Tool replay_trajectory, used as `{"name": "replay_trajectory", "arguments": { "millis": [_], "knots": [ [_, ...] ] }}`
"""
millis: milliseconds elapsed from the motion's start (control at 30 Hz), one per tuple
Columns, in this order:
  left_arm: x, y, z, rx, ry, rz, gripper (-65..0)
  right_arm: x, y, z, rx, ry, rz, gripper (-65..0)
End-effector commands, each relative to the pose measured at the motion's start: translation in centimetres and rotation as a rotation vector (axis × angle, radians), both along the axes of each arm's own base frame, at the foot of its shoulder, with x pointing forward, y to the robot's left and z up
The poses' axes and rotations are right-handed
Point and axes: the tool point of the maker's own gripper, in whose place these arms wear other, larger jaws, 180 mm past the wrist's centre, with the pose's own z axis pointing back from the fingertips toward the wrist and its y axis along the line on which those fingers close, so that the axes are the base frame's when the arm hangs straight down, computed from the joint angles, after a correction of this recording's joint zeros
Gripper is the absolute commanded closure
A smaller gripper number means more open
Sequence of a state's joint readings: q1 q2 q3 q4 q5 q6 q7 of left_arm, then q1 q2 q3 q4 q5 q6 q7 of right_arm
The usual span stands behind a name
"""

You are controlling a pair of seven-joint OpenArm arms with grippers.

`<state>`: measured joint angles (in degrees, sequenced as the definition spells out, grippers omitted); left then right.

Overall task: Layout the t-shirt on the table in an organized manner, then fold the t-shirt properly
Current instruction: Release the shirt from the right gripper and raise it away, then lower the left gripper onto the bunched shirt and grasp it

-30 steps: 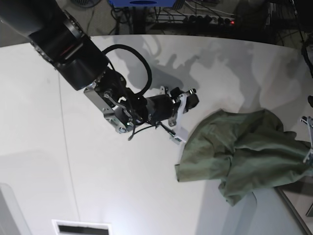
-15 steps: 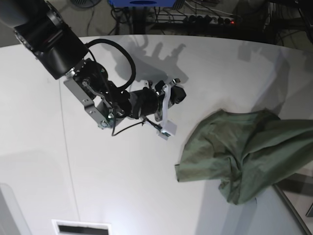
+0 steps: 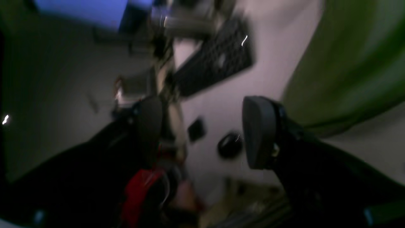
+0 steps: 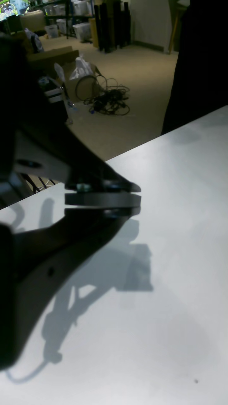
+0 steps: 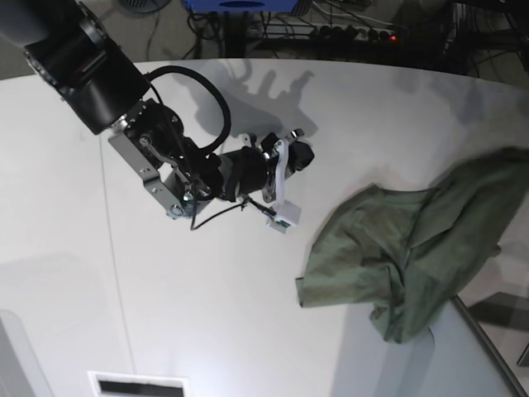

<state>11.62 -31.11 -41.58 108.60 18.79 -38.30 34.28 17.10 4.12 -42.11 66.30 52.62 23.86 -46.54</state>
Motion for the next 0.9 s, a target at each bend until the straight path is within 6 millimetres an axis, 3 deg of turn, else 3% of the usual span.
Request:
{"name": "replay_trajectory", "arguments": {
  "millis": [0, 67, 100, 233, 433, 500, 567, 867],
  "knots": [
    [-0.3, 0.5, 2.0, 0.032, -0.018, 0.014, -39.0, 1.2, 0.8, 1.7, 0.051, -0.034, -0.006, 0.0],
    [-0.4, -0.4, 1.5, -0.040, -0.022, 0.013, -37.7, 1.2, 0.8, 1.7, 0.051, -0.034, -0.006, 0.0],
    [-0.2, -1.2, 0.8, -0.089, -0.025, 0.001, -33.4, 1.2, 0.8, 1.7, 0.051, -0.034, -0.006, 0.0],
    [1.0, -5.9, -3.3, -0.269, -0.001, -0.094, 0.0, 1.2, 0.8, 1.8, 0.053, -0.036, -0.008, 0.0],
    [4.6, -14.9, -9.8, -0.524, 0.049, -0.204, 0.0, 1.3, 0.8, 1.8, 0.054, -0.037, -0.009, 0.0],
    [5.7, -16.7, -11.1, -0.588, 0.060, -0.217, 0.0, 1.0, 0.7, 1.6, 0.051, -0.030, -0.007, 0.0],
    [6.5, -17.5, -12.6, -0.647, 0.073, -0.208, 0.0, 1.0, 0.5, 1.8, 0.064, -0.026, -0.027, 0.0],
    [9.1, -19.7, -19.2, -0.827, 0.066, -0.180, 0.0, 2.5, -4.6, 4.1, 0.115, -0.095, -0.180, 0.0]
  ]
}}
